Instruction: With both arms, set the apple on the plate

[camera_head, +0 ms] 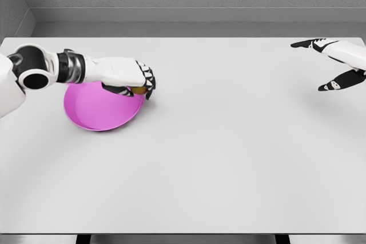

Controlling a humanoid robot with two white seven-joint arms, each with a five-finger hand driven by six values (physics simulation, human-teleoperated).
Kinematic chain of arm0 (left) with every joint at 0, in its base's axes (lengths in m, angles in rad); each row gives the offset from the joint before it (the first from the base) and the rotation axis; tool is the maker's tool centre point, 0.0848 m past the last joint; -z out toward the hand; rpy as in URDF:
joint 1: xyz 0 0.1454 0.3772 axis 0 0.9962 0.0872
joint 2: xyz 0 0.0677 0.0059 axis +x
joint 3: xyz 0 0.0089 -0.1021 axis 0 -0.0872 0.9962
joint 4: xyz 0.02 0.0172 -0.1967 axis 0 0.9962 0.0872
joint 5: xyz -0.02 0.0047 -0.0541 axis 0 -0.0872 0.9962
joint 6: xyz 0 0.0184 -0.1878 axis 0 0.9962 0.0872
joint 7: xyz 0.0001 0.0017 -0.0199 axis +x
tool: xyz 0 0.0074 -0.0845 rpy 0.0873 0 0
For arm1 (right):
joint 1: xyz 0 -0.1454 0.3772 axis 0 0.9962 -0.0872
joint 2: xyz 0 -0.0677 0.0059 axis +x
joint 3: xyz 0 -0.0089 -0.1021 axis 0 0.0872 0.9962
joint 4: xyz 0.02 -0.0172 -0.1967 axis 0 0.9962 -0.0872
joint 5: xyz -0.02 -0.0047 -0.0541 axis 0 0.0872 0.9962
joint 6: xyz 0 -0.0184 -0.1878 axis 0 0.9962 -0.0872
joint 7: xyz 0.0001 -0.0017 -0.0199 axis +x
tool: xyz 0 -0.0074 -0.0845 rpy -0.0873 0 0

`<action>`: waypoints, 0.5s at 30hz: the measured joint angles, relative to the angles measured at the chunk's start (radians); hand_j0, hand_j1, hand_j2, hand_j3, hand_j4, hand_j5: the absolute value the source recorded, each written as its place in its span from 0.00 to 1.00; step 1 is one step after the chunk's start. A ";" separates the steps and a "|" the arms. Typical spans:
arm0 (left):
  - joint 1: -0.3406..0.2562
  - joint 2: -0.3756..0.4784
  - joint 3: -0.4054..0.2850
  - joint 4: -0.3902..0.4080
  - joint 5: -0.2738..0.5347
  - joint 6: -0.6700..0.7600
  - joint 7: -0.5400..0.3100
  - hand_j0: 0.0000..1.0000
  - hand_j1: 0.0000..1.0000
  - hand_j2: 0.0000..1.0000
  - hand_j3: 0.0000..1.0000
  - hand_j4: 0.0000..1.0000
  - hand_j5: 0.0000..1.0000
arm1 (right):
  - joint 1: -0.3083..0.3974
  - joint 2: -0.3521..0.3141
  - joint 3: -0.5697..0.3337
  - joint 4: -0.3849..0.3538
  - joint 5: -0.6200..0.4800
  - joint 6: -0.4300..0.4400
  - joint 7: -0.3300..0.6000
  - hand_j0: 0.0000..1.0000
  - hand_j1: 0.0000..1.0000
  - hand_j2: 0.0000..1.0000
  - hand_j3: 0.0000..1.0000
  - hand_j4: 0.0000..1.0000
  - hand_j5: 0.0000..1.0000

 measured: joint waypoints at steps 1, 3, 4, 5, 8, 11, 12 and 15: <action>0.002 0.017 0.003 0.006 0.001 0.000 0.000 0.51 0.51 0.51 0.51 0.51 0.51 | 0.000 0.000 0.000 0.000 0.000 0.000 0.000 1.00 1.00 1.00 1.00 1.00 1.00; 0.006 0.040 0.006 0.027 0.001 -0.001 -0.001 0.51 0.51 0.51 0.51 0.51 0.51 | 0.002 0.000 0.000 0.000 0.000 0.000 0.000 1.00 1.00 1.00 1.00 1.00 1.00; 0.008 0.047 0.006 0.040 0.000 -0.001 -0.001 0.51 0.51 0.51 0.51 0.51 0.51 | 0.002 0.000 0.000 0.000 0.000 0.000 0.000 1.00 1.00 1.00 1.00 1.00 1.00; 0.008 0.052 0.006 0.052 -0.002 -0.001 -0.001 0.51 0.51 0.51 0.51 0.51 0.51 | 0.002 0.000 0.000 0.000 0.000 0.000 0.000 1.00 1.00 1.00 1.00 1.00 1.00; 0.008 0.064 0.006 0.096 -0.005 -0.002 -0.002 0.54 0.54 0.54 0.54 0.54 0.54 | 0.002 0.000 0.000 0.000 0.000 0.000 0.000 1.00 1.00 1.00 1.00 1.00 1.00; 0.008 0.068 0.006 0.117 -0.001 -0.002 -0.002 0.70 0.70 0.70 0.70 0.70 0.70 | 0.002 -0.001 0.000 0.000 0.000 0.000 0.000 1.00 1.00 1.00 1.00 1.00 1.00; 0.008 0.069 0.006 0.119 0.001 -0.001 -0.001 0.77 0.77 0.77 0.77 0.77 0.77 | 0.002 -0.001 0.000 0.000 0.000 0.000 0.000 1.00 1.00 1.00 1.00 1.00 1.00; 0.008 0.069 0.006 0.121 0.038 -0.001 0.001 1.00 1.00 1.00 1.00 1.00 1.00 | 0.002 -0.001 0.000 0.000 0.000 0.000 0.000 1.00 1.00 1.00 1.00 1.00 1.00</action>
